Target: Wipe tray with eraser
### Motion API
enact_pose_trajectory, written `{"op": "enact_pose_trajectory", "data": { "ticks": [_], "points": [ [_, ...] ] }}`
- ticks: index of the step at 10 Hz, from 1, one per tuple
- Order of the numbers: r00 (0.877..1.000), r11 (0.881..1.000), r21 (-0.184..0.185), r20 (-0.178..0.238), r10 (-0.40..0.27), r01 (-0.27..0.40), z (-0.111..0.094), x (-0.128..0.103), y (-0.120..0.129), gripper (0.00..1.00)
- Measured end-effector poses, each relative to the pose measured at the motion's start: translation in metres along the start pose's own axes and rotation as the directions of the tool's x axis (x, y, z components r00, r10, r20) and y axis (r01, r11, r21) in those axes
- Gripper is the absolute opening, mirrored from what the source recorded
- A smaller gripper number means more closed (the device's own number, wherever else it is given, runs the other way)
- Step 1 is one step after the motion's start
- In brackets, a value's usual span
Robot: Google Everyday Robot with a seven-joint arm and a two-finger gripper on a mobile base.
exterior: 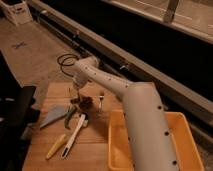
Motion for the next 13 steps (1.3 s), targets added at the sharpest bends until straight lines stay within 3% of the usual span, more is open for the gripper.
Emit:
{"op": "enact_pose_trajectory", "data": {
  "ticks": [4,11,13],
  "points": [
    [0.990,0.987,0.075,0.011,0.141,-0.142,0.003,0.001,0.000,0.66],
    [0.983,0.981,0.065,0.020,0.180,-0.181,0.010,-0.012,-0.005,0.66],
    [0.977,0.974,0.069,0.023,0.214,-0.215,0.014,-0.010,-0.011,0.66]
  ]
}}
